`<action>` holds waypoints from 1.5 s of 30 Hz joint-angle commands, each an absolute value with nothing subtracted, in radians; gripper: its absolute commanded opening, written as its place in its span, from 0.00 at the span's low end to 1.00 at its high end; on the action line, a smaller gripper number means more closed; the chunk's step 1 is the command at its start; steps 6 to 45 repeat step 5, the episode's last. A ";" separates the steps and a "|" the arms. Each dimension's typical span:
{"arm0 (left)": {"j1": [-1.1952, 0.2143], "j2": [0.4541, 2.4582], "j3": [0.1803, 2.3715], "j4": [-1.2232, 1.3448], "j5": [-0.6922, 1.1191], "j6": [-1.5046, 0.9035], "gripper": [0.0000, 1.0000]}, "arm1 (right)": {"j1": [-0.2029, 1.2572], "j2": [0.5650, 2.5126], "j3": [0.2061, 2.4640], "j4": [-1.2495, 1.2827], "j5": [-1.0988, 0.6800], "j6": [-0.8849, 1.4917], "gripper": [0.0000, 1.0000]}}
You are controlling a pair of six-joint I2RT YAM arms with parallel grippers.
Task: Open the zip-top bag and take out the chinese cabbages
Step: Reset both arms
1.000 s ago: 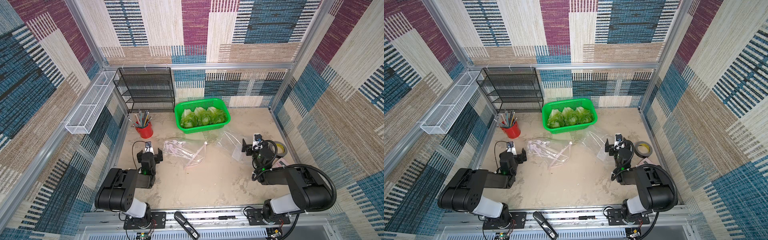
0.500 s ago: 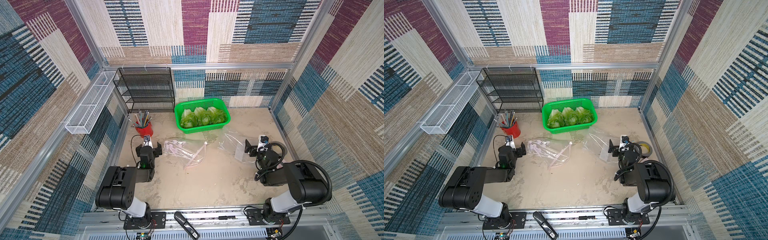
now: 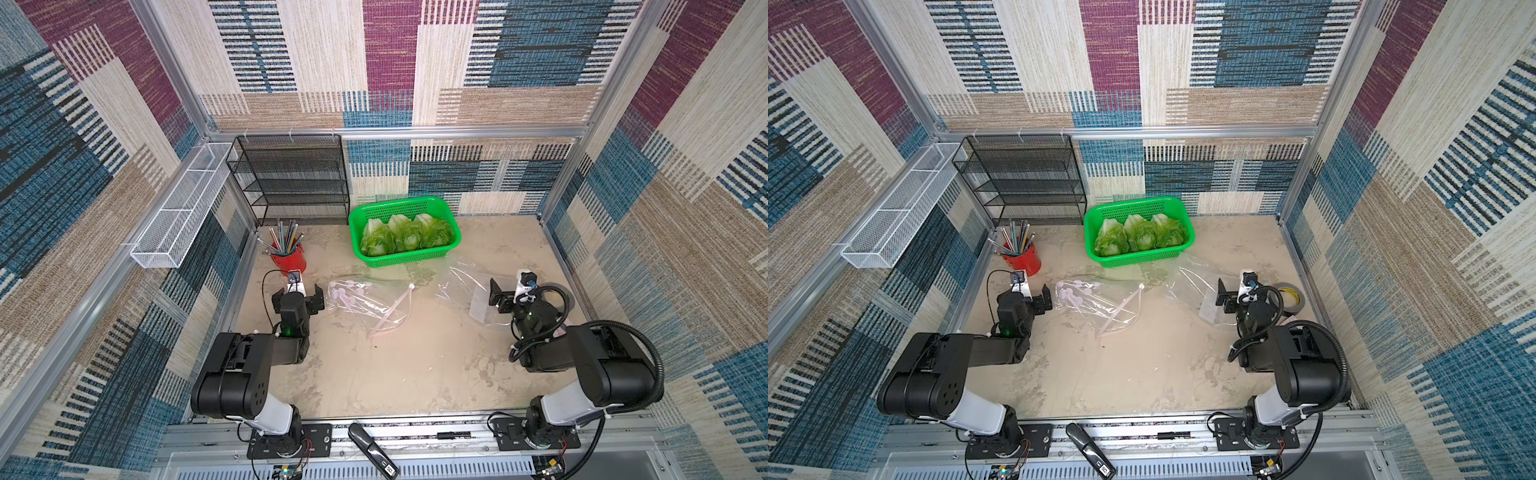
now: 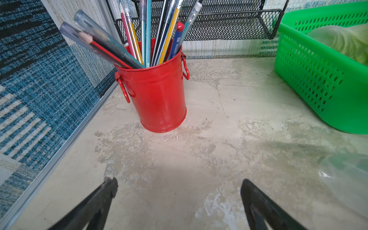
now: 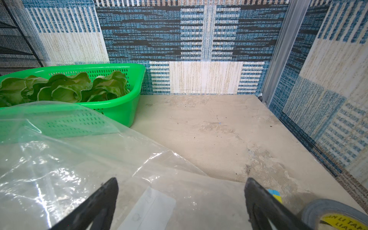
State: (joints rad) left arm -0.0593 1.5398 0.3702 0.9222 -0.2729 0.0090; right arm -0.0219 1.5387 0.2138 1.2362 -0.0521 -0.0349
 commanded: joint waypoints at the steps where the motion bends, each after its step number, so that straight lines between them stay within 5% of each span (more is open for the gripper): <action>1: -0.058 1.542 0.375 0.926 -0.259 0.017 1.00 | -0.022 1.537 0.212 1.284 -0.059 -0.026 0.99; 45: -0.058 1.541 0.374 0.926 -0.260 0.017 1.00 | -0.022 1.537 0.212 1.284 -0.060 -0.026 0.99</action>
